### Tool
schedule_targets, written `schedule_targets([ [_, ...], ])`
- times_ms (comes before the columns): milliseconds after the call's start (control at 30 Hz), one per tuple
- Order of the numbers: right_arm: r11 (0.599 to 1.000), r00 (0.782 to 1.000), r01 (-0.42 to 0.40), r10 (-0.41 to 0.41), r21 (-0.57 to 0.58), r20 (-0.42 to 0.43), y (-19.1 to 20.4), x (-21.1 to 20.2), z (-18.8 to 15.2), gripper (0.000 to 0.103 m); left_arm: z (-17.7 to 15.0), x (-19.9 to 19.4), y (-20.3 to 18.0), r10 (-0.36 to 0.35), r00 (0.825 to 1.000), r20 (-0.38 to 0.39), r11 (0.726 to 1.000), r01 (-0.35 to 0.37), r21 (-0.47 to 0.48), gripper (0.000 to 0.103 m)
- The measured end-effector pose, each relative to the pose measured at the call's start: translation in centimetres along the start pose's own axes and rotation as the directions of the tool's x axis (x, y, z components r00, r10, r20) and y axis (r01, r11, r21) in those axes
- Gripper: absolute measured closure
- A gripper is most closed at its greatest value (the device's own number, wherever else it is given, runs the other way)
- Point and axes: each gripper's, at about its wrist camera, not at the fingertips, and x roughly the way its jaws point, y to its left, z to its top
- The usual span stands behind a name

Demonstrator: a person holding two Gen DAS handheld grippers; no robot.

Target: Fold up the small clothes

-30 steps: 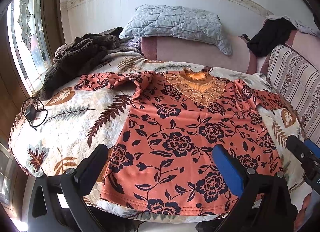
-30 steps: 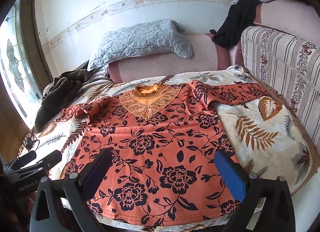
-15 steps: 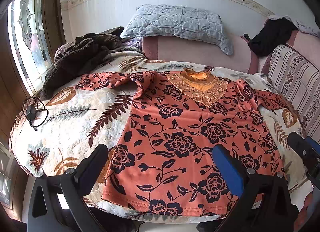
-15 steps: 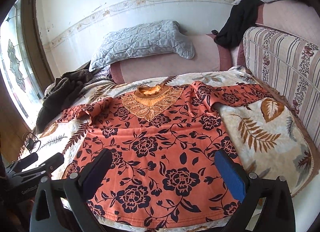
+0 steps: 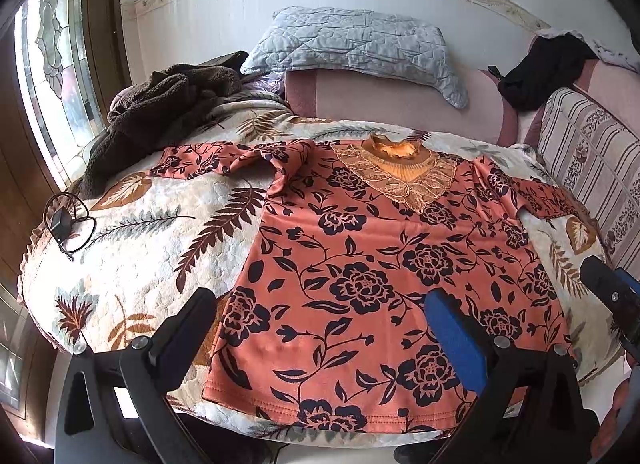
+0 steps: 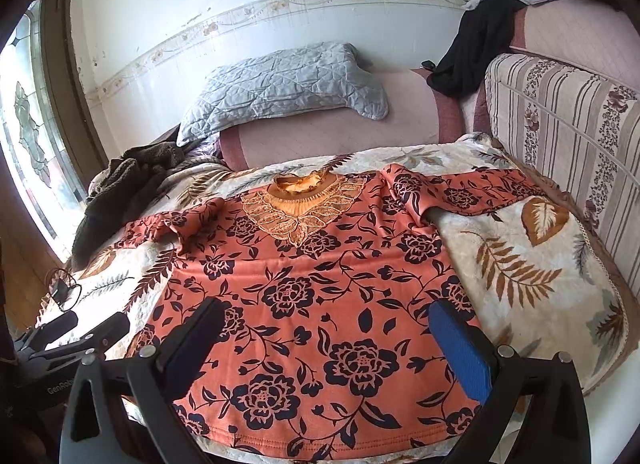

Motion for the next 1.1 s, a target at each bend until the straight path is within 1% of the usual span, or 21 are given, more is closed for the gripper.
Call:
schedule_targets([
  [433, 1.000, 1.000, -0.009, 0.009, -0.003, 0.013, 0.2, 0.1, 0.1, 0.000, 0.0, 0.6, 0.0, 0.004, 1.000, -0.005, 1.000, -0.004, 0.000, 0.000],
  [1100, 1.000, 0.999, -0.020, 0.020, -0.006, -0.028, 0.2, 1.6, 0.5, 0.000, 0.6, 1.5, 0.1, 0.005, 1.000, -0.016, 1.000, -0.005, 0.007, 0.000],
])
